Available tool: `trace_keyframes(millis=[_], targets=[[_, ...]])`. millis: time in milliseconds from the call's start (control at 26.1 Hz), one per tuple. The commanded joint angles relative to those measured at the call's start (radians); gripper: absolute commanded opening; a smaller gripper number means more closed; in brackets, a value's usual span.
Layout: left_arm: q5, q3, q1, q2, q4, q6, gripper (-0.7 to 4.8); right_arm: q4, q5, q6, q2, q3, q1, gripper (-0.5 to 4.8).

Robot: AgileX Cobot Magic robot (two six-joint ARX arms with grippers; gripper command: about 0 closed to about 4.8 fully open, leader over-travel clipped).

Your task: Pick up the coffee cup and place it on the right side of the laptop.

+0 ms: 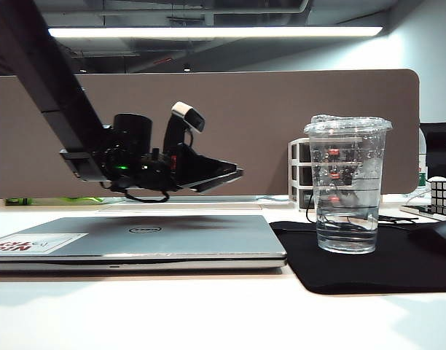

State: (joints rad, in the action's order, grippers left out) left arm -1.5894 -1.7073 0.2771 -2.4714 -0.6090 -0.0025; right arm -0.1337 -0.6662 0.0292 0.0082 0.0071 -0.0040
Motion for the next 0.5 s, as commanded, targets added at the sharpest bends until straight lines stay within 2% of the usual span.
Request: trace_keyframes(millis=[38, 269, 384, 499], targets=[[-0.010, -0.003, -0.041, 0.004, -0.010, -0.101, -0.05, 0.006, -0.007, -0.003, 0.002, -0.006, 0.000, -0.01], [0.037, -0.001, -0.089, 0.019, -0.005, -0.113, -0.05, 0.006, -0.006, -0.003, 0.002, -0.006, 0.000, -0.01], [0.122, 0.024, -0.104, 0.042, -0.010, -0.103, -0.05, 0.006, -0.006, -0.003, 0.003, -0.006, 0.000, -0.01], [0.250, 0.107, -0.112, 0.093, -0.031, -0.021, -0.05, 0.006, -0.006, -0.003, 0.003, -0.006, 0.000, -0.01]])
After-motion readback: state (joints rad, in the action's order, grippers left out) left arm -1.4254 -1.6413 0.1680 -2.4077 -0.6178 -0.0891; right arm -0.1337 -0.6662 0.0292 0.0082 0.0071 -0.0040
